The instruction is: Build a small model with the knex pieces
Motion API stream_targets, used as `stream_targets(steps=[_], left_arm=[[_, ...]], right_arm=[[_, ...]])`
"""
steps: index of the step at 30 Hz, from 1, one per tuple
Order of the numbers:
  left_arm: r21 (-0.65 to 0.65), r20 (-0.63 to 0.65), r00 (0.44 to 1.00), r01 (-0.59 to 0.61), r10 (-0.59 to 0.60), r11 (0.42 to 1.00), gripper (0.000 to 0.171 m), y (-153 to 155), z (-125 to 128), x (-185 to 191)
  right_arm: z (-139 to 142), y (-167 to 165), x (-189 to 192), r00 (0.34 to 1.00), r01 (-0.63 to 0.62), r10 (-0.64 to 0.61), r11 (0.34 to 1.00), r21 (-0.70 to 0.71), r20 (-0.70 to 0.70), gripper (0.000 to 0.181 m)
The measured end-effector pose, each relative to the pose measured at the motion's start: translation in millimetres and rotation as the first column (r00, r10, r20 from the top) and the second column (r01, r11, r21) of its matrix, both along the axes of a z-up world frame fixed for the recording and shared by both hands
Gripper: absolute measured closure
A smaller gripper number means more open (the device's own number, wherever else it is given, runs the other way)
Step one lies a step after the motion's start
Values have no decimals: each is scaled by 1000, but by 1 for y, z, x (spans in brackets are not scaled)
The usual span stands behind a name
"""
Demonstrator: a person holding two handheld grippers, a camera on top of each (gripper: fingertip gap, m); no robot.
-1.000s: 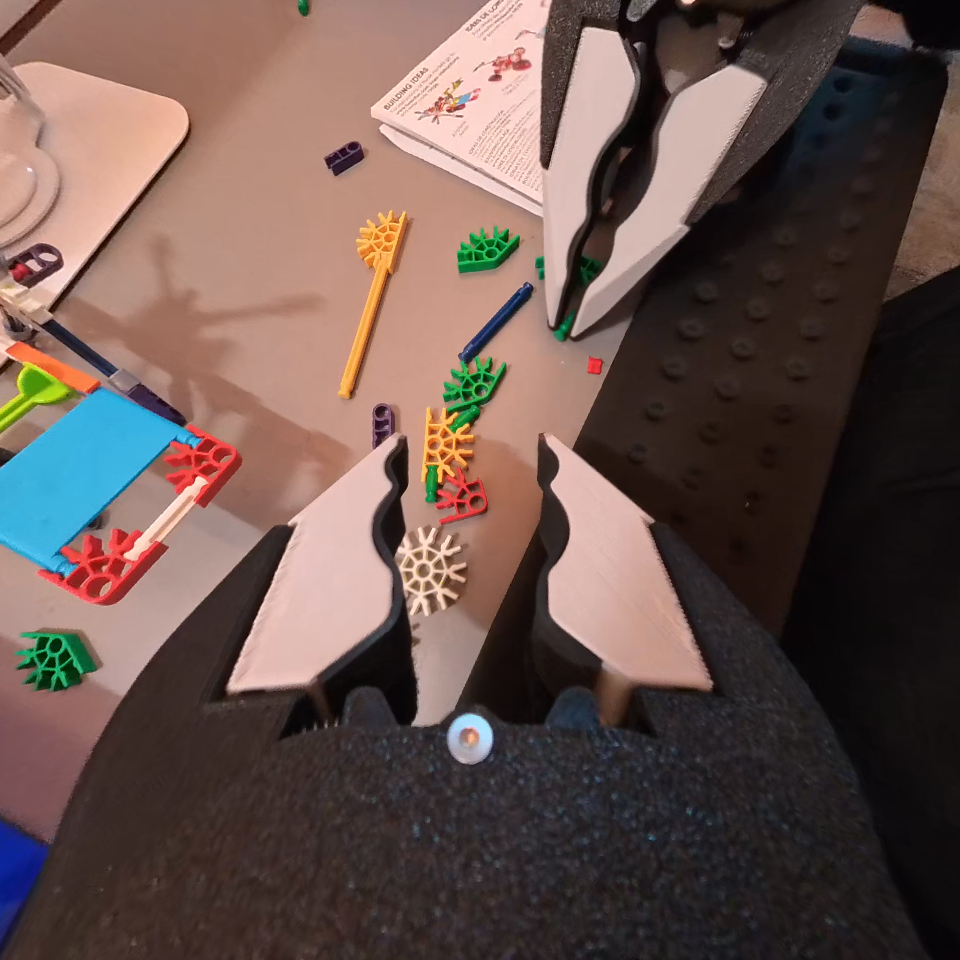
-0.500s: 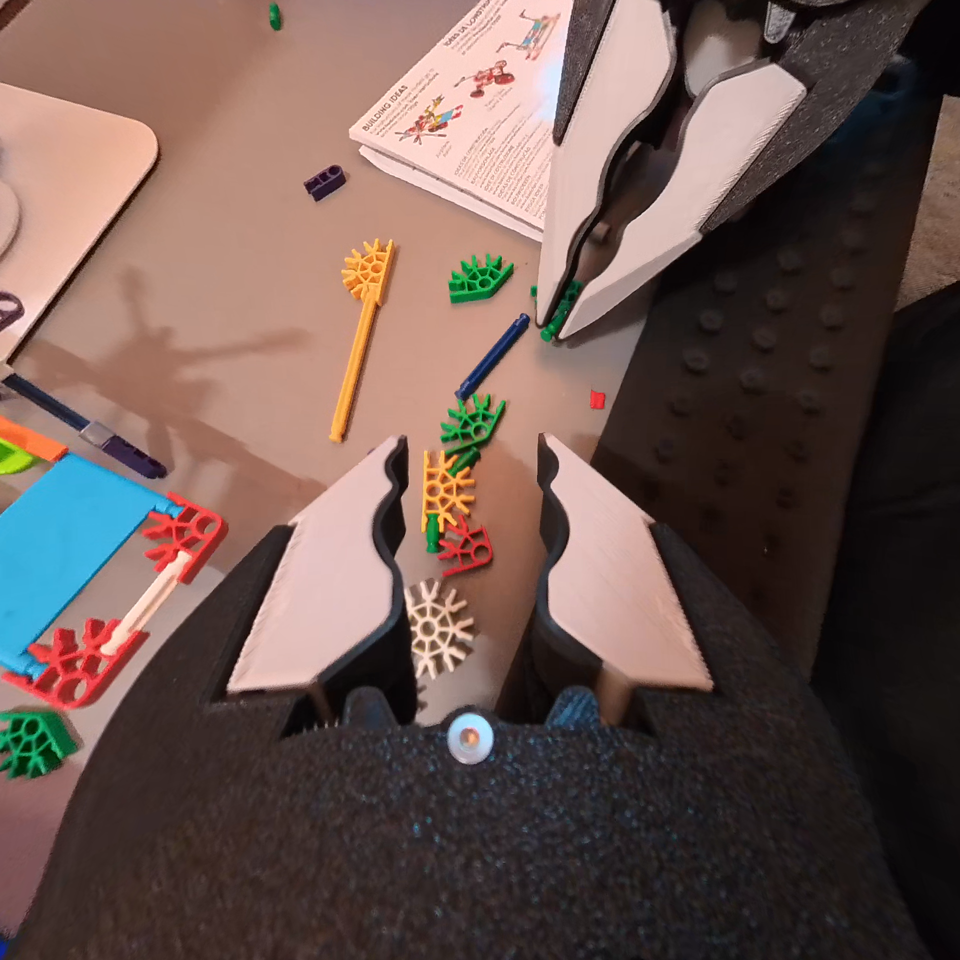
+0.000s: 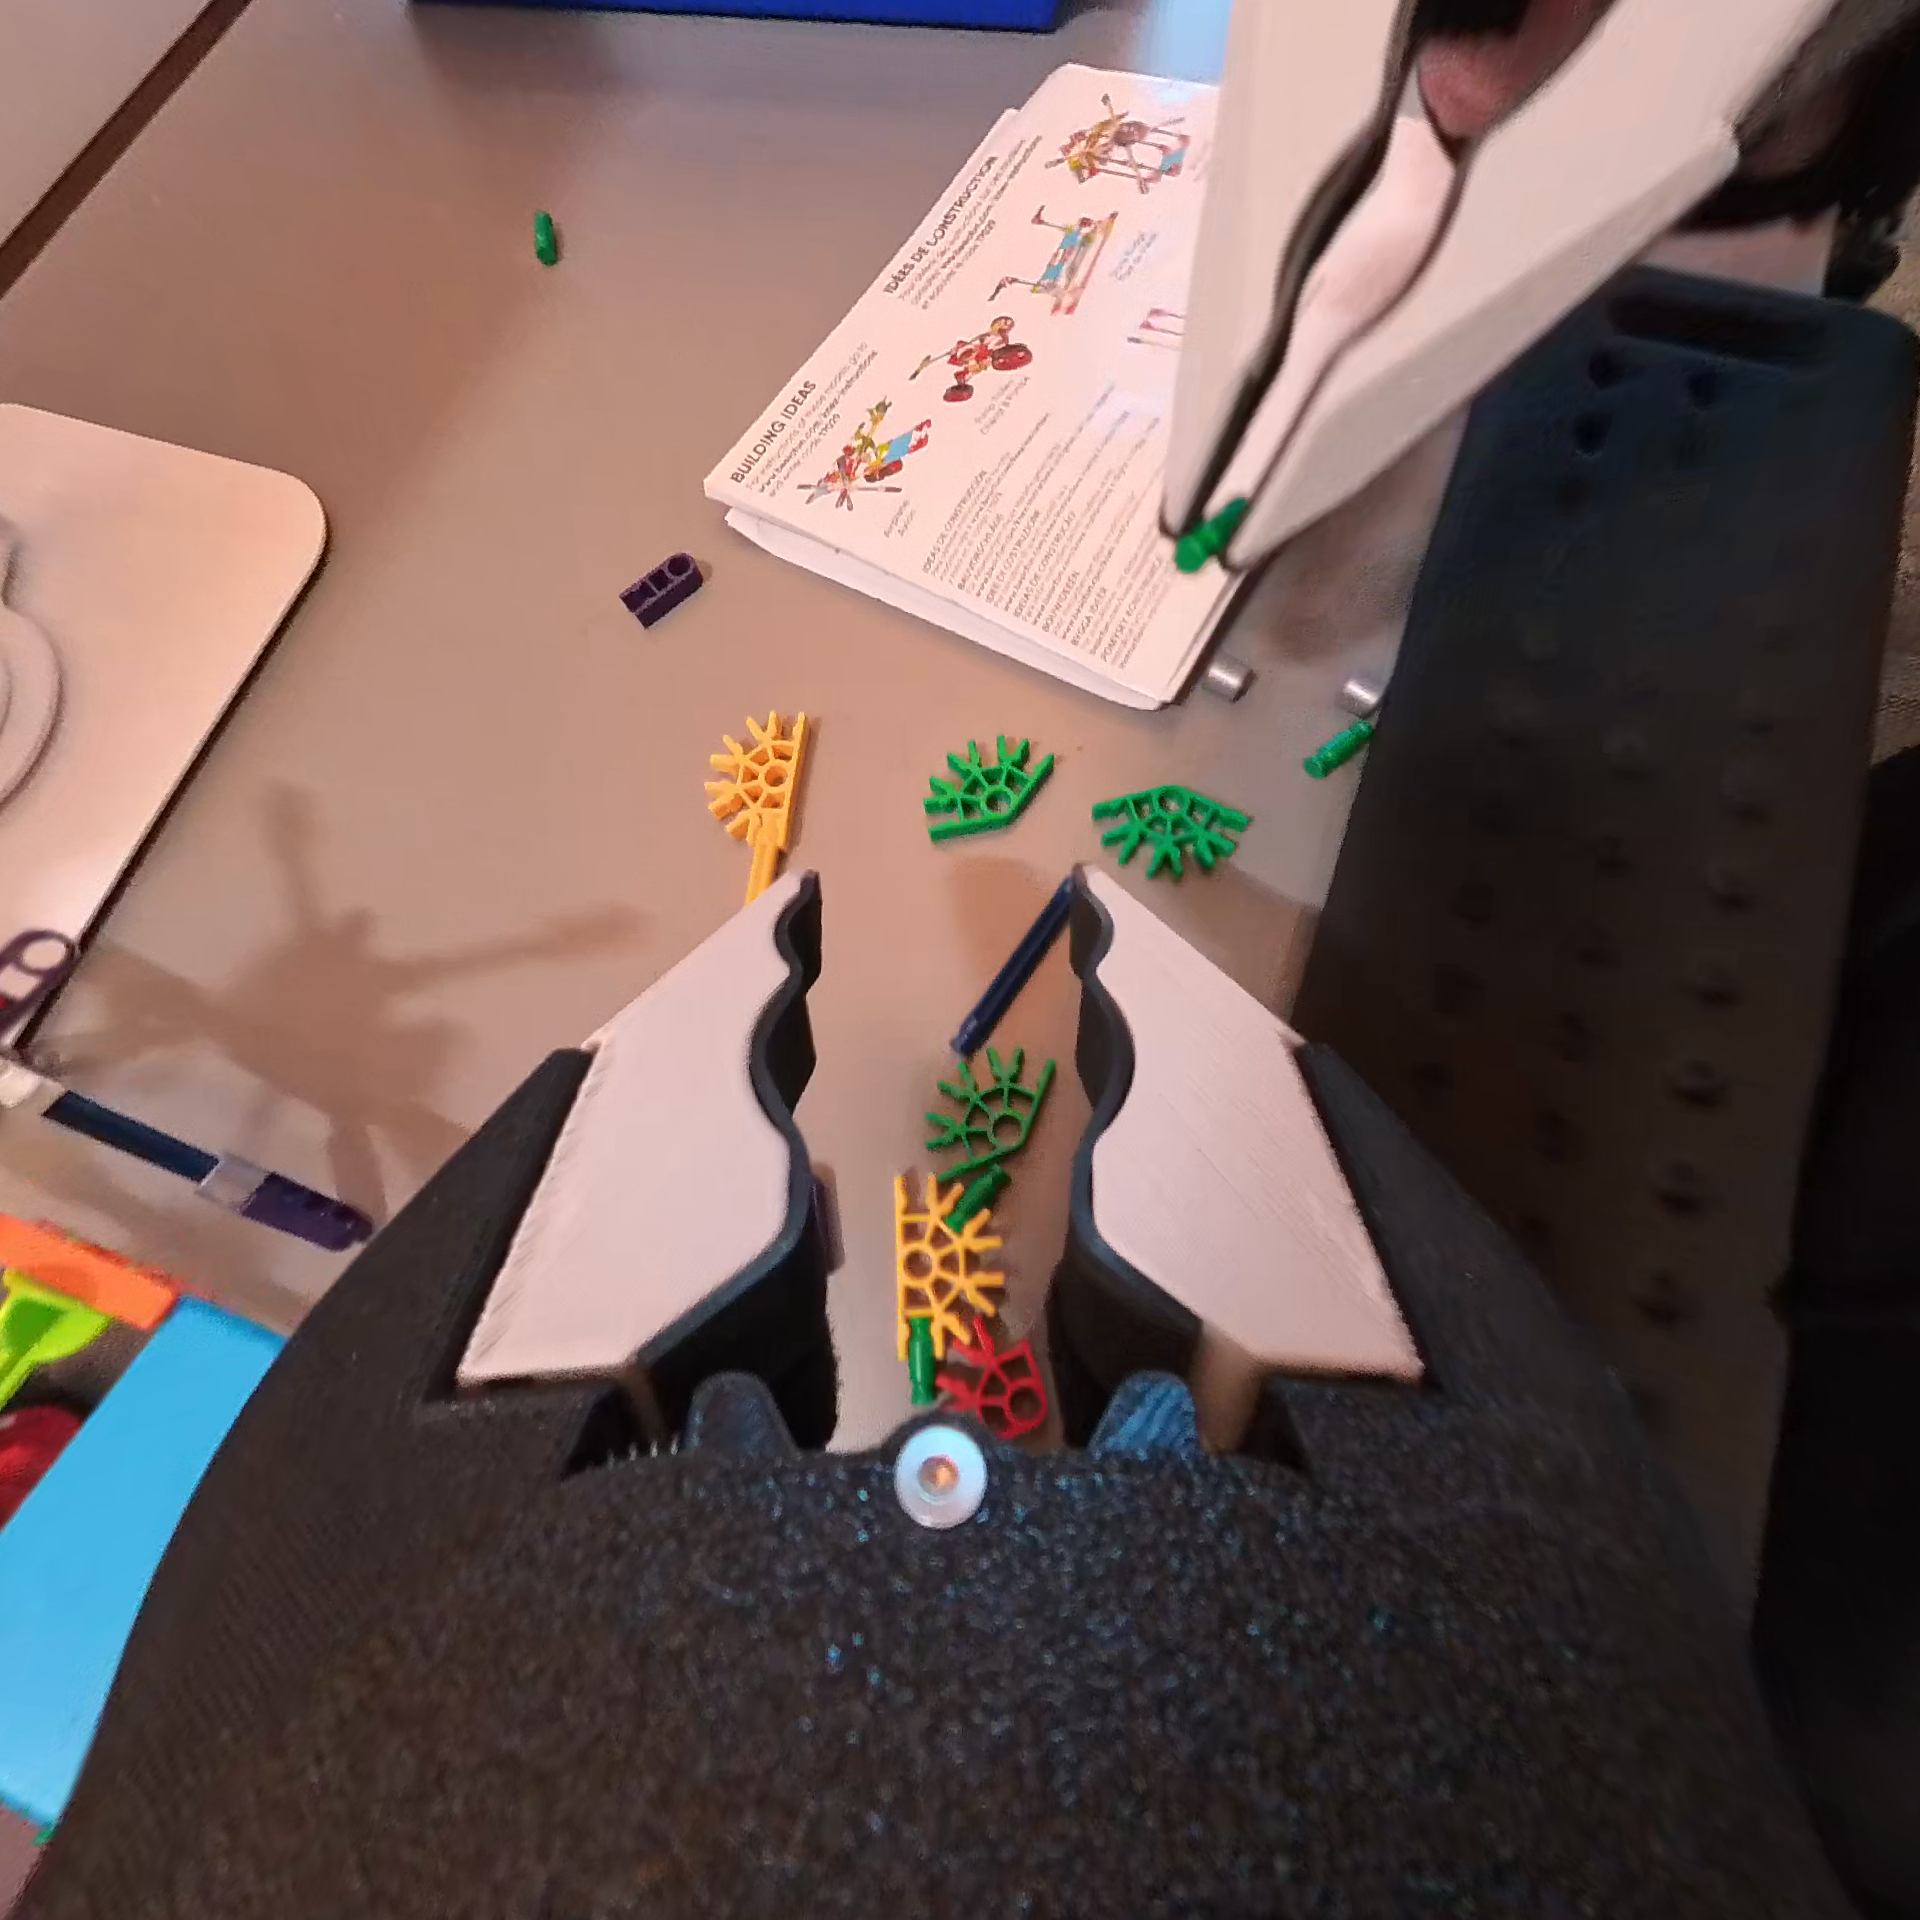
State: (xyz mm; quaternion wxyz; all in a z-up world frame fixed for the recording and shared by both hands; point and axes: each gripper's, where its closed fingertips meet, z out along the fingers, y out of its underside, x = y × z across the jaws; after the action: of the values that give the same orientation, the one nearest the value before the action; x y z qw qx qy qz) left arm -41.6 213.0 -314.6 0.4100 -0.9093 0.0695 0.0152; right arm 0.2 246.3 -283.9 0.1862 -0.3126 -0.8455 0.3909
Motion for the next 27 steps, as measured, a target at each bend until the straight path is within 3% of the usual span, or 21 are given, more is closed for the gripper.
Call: stream_targets(steps=[5, 9, 15, 22, 27], left_arm=[[-17, 8, 1000, 11, -11, 1000, 124, 21, -3, 2], [-40, 41, 999, 2, 0, 999, 123, 36, -13, 0], [-91, 98, 995, -11, 20, 996, 119, 49, -27, -2], [-124, 159, 986, -37, 57, 992, 116, 52, -35, -5], [-157, 185, 981, -26, 55, 987, 113, 49, -43, -1]], right_arm=[[15, 48, -25, 999, 47, -47, 999, 15, -24, 175], [7, 70, -53, 1000, 16, -15, 997, 70, -13, 175], [-20, 61, -85, 979, -205, 201, 965, 165, 37, 175], [-35, 35, -102, 879, -476, 457, 861, 181, 137, 175], [-43, 32, -114, 835, -547, 512, 813, 199, 203, 175]])
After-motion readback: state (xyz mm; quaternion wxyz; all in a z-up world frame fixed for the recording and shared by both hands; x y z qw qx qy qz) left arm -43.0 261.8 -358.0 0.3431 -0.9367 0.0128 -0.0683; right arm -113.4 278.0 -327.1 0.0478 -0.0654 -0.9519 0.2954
